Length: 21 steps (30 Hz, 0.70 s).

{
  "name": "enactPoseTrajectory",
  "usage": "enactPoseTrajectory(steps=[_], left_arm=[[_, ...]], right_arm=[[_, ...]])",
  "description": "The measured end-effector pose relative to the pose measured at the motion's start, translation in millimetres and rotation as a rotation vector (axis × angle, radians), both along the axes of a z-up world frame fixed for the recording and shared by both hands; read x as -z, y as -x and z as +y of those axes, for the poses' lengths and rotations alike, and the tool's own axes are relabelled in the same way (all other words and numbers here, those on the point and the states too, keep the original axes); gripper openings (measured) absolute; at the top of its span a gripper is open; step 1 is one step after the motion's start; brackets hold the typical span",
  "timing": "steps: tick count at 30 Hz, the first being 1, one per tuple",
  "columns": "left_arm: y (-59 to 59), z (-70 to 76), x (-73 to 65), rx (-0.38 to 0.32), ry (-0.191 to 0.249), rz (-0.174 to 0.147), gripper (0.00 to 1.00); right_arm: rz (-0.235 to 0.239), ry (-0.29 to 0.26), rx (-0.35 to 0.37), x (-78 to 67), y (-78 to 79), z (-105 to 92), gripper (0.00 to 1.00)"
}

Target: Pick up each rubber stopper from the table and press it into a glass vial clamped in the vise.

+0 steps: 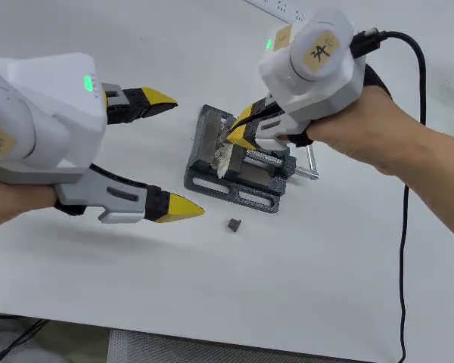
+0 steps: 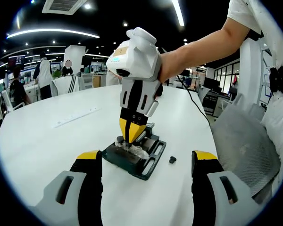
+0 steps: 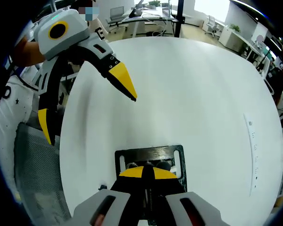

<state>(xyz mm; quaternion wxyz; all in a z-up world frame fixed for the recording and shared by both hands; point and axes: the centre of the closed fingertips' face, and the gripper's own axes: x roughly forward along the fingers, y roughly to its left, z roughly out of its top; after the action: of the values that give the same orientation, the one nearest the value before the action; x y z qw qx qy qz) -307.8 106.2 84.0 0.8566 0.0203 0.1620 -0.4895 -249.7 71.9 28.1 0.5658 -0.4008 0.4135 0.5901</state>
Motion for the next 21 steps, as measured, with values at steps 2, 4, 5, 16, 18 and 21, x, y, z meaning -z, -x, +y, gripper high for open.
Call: enactPoseTrajectory(steps=[2, 4, 5, 16, 18, 21], left_arm=[[-0.3, 0.0, -0.3, 0.000, 0.001, -0.002, 0.77], [-0.4, 0.2, 0.0, 0.000, 0.002, -0.001, 0.77], [-0.3, 0.2, 0.3, 0.000, 0.000, -0.001, 0.77], [-1.9, -2.0, -1.8, 0.000, 0.008, -0.006, 0.76], [-2.2, -2.2, -1.8, -0.001, 0.009, -0.005, 0.76], [-2.2, -2.6, -1.8, 0.000, 0.009, -0.006, 0.76]], right_arm=[[0.003, 0.000, 0.000, 0.0, 0.2, -0.6, 0.01], [0.005, 0.002, 0.001, 0.0, 0.3, -0.5, 0.01], [0.005, 0.004, -0.001, 0.0, 0.7, -0.1, 0.00], [0.015, 0.030, -0.013, 0.7, -0.1, 2.5, 0.00], [0.008, 0.042, -0.028, 1.2, 0.3, 2.6, 0.00], [0.009, 0.048, -0.033, 1.3, 1.6, 2.6, 0.00]])
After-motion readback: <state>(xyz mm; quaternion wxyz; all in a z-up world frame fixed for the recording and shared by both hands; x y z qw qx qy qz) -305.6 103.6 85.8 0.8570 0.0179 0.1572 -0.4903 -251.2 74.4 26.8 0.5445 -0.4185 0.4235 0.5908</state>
